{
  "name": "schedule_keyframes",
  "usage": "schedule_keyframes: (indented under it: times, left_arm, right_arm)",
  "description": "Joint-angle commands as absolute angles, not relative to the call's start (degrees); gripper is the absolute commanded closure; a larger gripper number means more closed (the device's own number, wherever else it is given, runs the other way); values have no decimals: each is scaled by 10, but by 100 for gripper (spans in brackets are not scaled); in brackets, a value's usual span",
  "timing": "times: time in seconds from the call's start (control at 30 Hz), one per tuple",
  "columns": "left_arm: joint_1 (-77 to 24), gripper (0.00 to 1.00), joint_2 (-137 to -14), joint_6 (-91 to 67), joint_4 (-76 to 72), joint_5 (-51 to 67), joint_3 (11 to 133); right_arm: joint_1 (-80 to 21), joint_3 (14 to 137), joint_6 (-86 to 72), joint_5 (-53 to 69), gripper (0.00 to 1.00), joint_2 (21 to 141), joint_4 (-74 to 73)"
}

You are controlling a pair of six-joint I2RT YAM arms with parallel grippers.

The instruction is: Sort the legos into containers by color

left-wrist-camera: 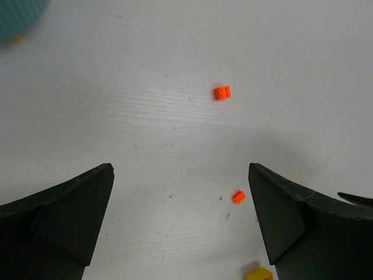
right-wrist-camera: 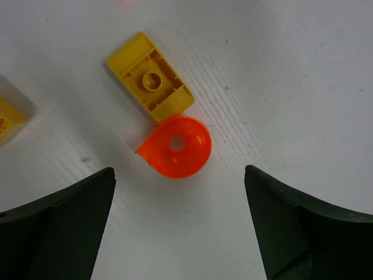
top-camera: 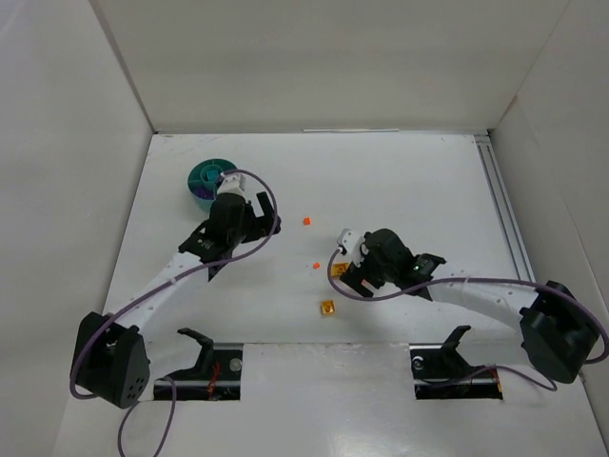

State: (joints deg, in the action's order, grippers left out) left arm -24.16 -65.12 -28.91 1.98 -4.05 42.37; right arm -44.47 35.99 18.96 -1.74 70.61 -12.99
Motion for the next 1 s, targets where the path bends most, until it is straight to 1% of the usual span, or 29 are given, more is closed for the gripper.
schedule_keyframes:
  times: [0.0,0.03,0.1,0.13,0.2,0.23,0.27,0.33,0.37,0.43,0.57,0.63,0.8,0.97]
  left_arm:
    - [-266,0,-614,-316,-6,-26,398]
    - [-272,0,-607,-323,-6,-26,391]
    - [-272,0,-601,-323,-6,-21,386]
    - [-272,0,-595,-323,-6,-16,379]
    - [-272,0,-589,-323,2,-16,374]
    - [-272,0,-581,-323,7,-16,374]
    - [-272,0,-576,-323,7,-16,374]
    - [-272,0,-568,-323,7,-16,368]
    - [-272,0,-561,-323,12,-16,368]
    - [-272,0,-561,-323,12,-10,368]
    - [-272,0,-555,-318,18,-4,363]
    - [-272,0,-555,-318,11,2,363]
    - [-272,0,-555,-318,0,2,352]
    - [-272,0,-549,-323,-6,2,341]
  right_arm:
    - [-458,385,121,-37,6,707,-120]
    - [-458,378,116,-31,11,707,-105]
    - [-458,378,100,-40,12,700,-105]
    - [-458,378,80,-54,19,685,-112]
    - [-458,378,64,-87,27,667,-117]
    - [-453,378,59,-87,34,658,-117]
    - [-447,378,52,-87,34,644,-117]
    - [-428,372,42,-65,37,643,-117]
    - [-406,372,37,-55,43,643,-117]
    - [-385,365,26,-26,49,649,-112]
    - [-358,359,21,25,50,680,-78]
    - [-342,365,26,40,53,708,-73]
    - [-330,370,37,116,55,749,-55]
    - [-290,363,49,169,56,769,-26]
